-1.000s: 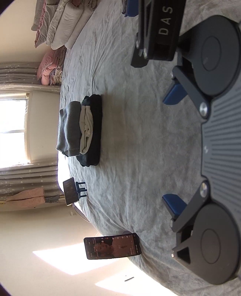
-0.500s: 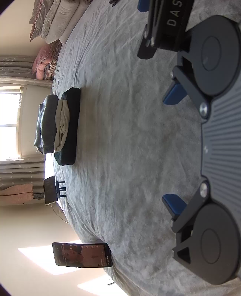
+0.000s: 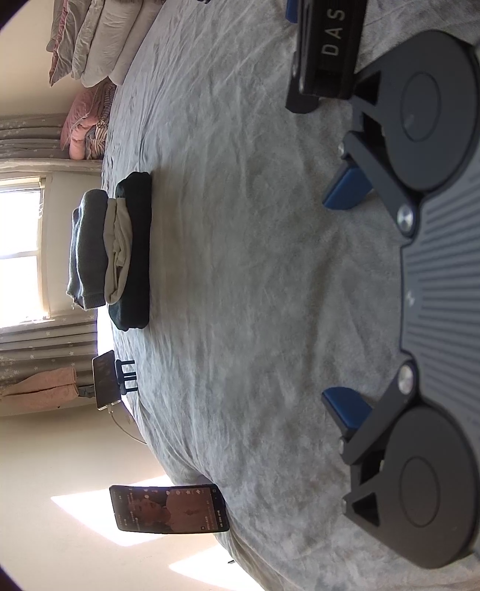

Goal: Fold clothes

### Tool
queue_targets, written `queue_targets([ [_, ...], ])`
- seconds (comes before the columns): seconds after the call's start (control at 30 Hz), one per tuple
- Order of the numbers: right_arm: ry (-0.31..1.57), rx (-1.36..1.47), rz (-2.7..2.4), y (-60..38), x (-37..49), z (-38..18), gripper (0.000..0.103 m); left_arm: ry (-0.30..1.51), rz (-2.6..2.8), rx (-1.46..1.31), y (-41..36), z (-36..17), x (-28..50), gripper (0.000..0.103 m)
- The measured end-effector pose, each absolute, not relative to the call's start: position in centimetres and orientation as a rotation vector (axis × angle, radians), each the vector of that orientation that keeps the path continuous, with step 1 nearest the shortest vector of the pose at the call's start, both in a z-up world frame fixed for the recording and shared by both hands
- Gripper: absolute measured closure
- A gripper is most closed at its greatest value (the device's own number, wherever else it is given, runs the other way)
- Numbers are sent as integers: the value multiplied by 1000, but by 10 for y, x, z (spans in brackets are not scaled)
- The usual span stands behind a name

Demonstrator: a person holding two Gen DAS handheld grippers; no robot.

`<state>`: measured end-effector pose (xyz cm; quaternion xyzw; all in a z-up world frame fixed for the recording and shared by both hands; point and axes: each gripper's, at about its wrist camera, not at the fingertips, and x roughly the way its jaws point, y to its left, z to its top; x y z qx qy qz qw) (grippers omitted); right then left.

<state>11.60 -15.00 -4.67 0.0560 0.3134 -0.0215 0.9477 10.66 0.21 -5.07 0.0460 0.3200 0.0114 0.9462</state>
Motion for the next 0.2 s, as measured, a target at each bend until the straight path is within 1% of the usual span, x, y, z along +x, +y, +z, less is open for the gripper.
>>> queue_targets([
  [0.2,636,117,-42,-152,117,-47,0,650,20,87,3,-51,107,0],
])
